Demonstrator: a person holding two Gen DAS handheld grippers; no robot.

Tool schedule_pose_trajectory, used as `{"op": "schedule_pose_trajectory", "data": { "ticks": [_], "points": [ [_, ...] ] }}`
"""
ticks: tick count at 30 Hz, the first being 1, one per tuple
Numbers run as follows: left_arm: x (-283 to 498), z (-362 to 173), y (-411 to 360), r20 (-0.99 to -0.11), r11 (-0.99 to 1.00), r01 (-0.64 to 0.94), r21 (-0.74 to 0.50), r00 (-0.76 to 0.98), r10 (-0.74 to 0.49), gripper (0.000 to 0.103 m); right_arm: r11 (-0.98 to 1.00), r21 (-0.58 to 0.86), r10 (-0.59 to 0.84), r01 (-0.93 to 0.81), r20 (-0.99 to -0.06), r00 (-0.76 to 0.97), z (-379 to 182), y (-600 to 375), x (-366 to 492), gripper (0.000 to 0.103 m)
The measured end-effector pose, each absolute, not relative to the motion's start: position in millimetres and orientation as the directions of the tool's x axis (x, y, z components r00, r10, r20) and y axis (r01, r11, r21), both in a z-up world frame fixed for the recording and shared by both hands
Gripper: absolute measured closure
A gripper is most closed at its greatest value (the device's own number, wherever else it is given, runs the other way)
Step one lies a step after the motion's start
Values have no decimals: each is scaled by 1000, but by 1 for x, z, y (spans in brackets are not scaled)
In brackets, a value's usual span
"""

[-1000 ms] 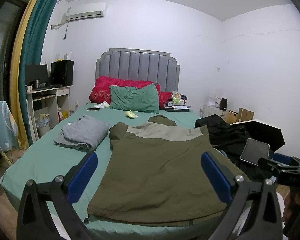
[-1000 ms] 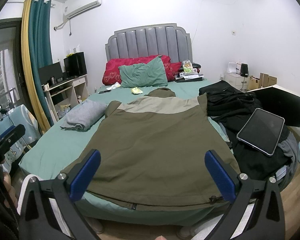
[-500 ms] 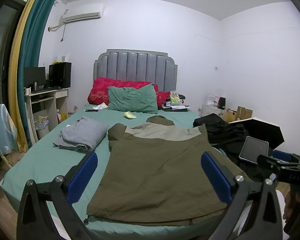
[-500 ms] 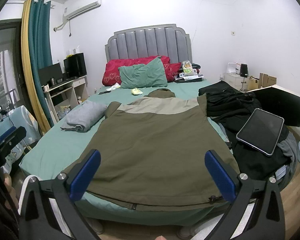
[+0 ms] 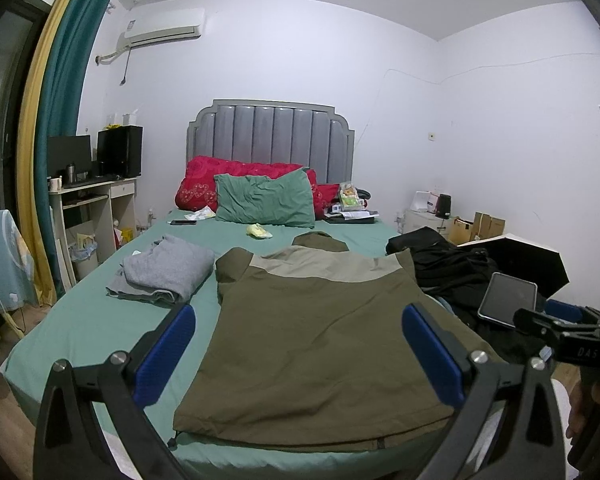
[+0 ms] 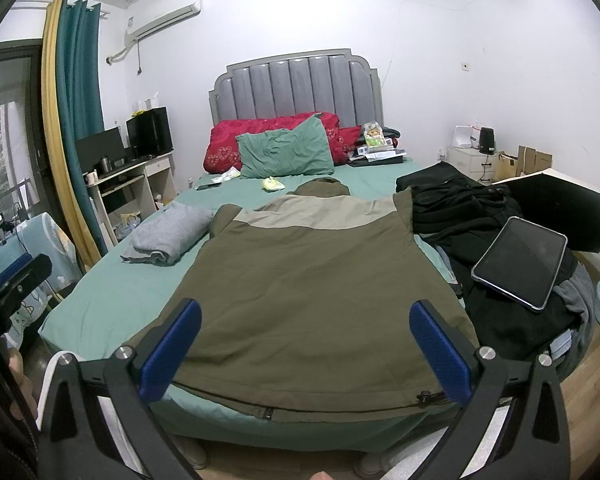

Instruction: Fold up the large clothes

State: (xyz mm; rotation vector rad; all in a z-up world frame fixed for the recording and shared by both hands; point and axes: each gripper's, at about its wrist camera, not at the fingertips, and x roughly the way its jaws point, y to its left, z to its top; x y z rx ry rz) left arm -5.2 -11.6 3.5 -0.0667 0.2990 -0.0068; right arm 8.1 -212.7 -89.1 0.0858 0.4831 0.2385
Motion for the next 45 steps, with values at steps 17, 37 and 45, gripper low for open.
{"op": "schedule_pose_trajectory", "data": {
  "ticks": [17, 37, 45],
  "points": [
    [-5, 4, -16, -295, 998, -3, -69, 955, -17, 0, 969, 137, 247, -207, -451, 857, -89, -214, 8, 0],
    [62, -11, -18, -392, 999, 43, -17, 919, -46, 0, 973, 98, 231, -210, -478, 847, -96, -209, 59, 0],
    [158, -38, 0, -473, 998, 30, -50, 880, -50, 0, 980, 47, 191, -195, -518, 834, -118, -230, 153, 0]
  ]
}}
